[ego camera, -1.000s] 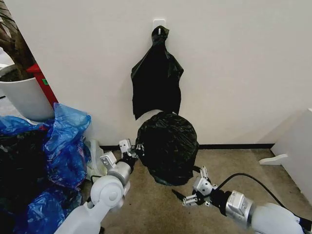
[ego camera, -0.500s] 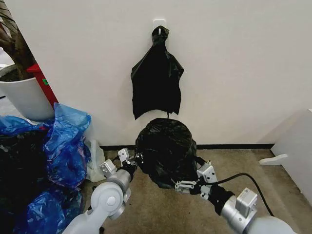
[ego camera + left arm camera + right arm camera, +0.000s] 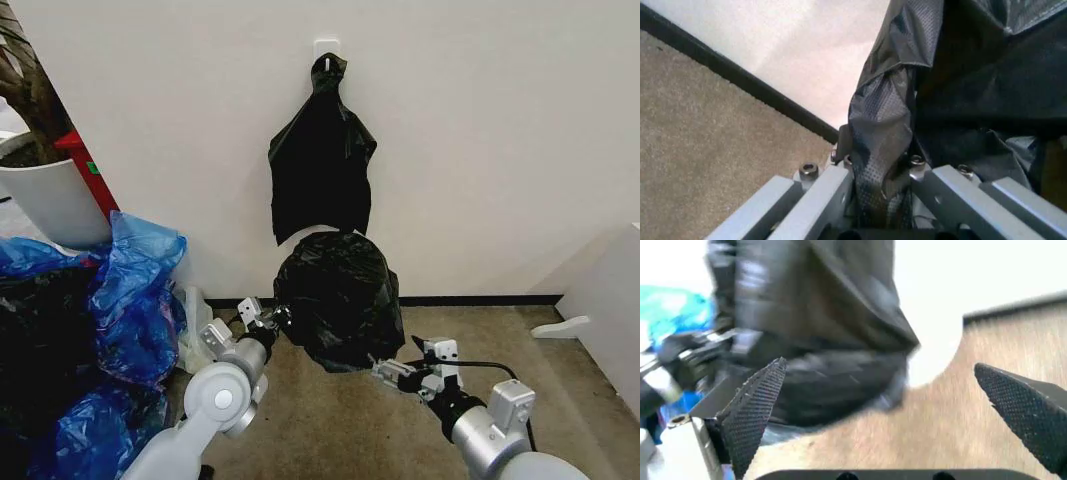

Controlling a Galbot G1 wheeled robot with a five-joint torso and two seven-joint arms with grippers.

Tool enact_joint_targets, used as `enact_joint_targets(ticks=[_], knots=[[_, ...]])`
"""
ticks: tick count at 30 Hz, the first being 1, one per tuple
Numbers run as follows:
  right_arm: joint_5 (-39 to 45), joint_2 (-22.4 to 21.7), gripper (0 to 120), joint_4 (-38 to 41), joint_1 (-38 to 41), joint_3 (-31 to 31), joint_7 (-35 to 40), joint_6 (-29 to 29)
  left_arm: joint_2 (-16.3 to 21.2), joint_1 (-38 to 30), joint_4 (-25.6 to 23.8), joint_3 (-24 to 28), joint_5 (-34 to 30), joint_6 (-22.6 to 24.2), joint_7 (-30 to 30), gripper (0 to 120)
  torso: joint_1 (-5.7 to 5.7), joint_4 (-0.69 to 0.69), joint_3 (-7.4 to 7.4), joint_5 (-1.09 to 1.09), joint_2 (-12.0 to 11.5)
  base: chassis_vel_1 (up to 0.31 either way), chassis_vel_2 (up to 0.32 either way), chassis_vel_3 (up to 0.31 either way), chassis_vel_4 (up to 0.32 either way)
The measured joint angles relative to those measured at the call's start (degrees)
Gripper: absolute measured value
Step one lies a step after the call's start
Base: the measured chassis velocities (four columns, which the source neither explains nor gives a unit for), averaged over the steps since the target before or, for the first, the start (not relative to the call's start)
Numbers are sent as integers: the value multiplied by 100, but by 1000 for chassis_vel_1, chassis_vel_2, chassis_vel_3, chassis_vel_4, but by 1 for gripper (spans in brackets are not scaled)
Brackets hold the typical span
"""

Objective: Place the garbage bag over the trash bin.

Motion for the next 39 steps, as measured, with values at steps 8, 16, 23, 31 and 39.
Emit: enact_joint_targets(ticks=[8,16,23,31,39], knots=[[1726,881,100,-8,91,44,1225,-4,-35,-56,-58,-17,-350,-140,-124,1,0,-1,0,-1,0,0,0,0,0],[1600,1260,100,-14,275,-33,865,-50,-24,-101,-273,4,-695,-115,-317,1,0,0,0,0,0,0,0,0,0],[1121,1295,100,-428,279,-54,532,-139,-13,-76,-427,-26,-956,-114,-457,1,0,0,0,1,0,0,0,0,0],[616,1286,100,-944,256,-91,221,-119,46,-101,-603,-82,-1181,-92,-541,1,0,0,0,1,0,0,0,0,0],[-329,1262,100,-1759,284,-60,-158,103,64,-78,-747,-93,-1318,-72,-598,1,0,0,0,1,0,0,0,0,0]])
